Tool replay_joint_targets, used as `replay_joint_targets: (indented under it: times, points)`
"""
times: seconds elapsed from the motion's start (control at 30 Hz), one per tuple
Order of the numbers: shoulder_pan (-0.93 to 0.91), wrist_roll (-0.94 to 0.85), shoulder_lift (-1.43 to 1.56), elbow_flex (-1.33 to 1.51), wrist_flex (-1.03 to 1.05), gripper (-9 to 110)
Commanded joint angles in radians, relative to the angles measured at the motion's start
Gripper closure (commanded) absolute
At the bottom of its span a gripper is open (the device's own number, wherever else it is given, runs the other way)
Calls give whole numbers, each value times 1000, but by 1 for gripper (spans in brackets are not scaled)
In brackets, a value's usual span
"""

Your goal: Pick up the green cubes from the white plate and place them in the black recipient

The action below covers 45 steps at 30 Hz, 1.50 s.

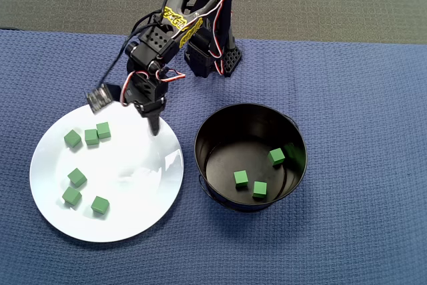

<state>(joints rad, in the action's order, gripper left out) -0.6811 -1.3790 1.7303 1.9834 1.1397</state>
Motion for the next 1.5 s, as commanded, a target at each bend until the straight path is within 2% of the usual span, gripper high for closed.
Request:
replay_joint_targets:
  times: [0.0, 0.23, 0.37, 0.57, 0.77, 1.47]
  points:
    - [-44, -176, -15, -110, 44, 78]
    - [-107, -204, -123, -127, -78, 79]
    - [-123, -63, -202, -166, -178, 84]
    - [-155, 35, -253, -169, -264, 84]
    - [-178, 164, -290, -239, -242, 85]
    - [-207, 178, -440, -345, -276, 87]
